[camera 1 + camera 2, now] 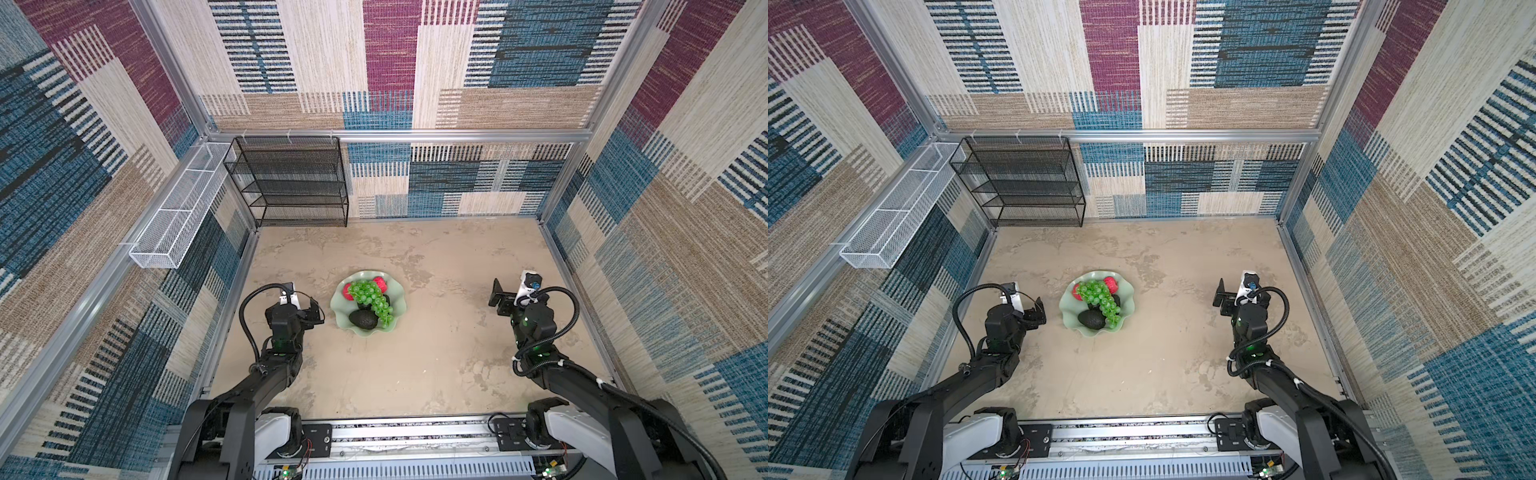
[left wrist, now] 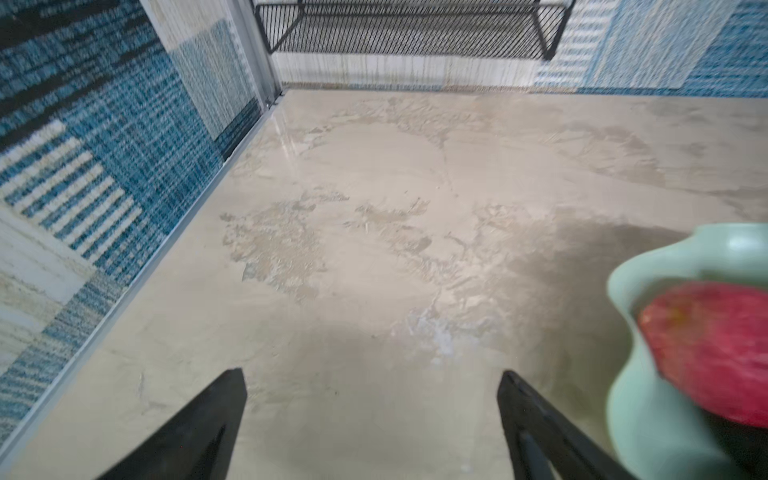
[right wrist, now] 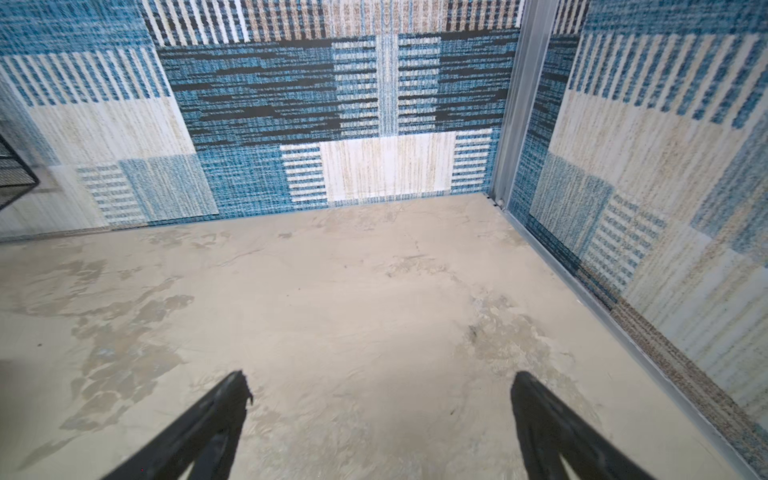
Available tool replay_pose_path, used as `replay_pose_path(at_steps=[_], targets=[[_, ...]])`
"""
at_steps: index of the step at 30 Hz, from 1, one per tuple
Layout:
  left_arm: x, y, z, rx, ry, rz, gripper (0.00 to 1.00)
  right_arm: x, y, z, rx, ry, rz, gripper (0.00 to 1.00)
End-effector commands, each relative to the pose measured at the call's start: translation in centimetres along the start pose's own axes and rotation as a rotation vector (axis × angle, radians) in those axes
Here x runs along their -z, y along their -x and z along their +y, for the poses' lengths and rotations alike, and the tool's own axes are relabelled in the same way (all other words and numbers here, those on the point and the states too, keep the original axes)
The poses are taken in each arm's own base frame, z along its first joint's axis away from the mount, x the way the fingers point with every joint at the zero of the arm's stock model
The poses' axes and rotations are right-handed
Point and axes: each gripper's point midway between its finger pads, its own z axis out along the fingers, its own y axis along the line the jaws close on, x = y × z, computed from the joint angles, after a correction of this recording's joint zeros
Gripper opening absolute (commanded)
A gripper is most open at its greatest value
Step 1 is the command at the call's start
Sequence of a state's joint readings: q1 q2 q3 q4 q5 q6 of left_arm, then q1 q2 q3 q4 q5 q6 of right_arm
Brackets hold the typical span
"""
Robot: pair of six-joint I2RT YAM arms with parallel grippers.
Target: Place and organize the fake fruits in the fruit bowl
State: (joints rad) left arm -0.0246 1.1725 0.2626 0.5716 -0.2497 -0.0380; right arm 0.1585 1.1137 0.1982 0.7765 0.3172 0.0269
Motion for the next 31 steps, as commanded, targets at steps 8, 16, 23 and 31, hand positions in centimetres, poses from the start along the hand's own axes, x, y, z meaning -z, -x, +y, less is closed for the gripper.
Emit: replay_pose_path(at_steps=[8,16,23,31], targets=[[-3.1,1.9,-1.3,0.026,-0.056,-0.207,0.99,-2.0,0.9,0.9,0.066,0.054,-0.147,1.0],[-5.7,1.6,-1.0,0.027,-0.014,-0.027,0.99,-3.0,-0.7,0.3,0.031,0.119,-0.13,1.0],[-5.5,1.8,-1.3,0.022,-0.031,-0.052,0.99,-3.2,-1.0,0.4,0.028,0.129,-0.101,1.0],[-5.5,1.8,-1.7,0.008,-0.058,-0.064,0.99,-3.3,-1.0,0.4,0.027,0.131,-0.101,1.0]])
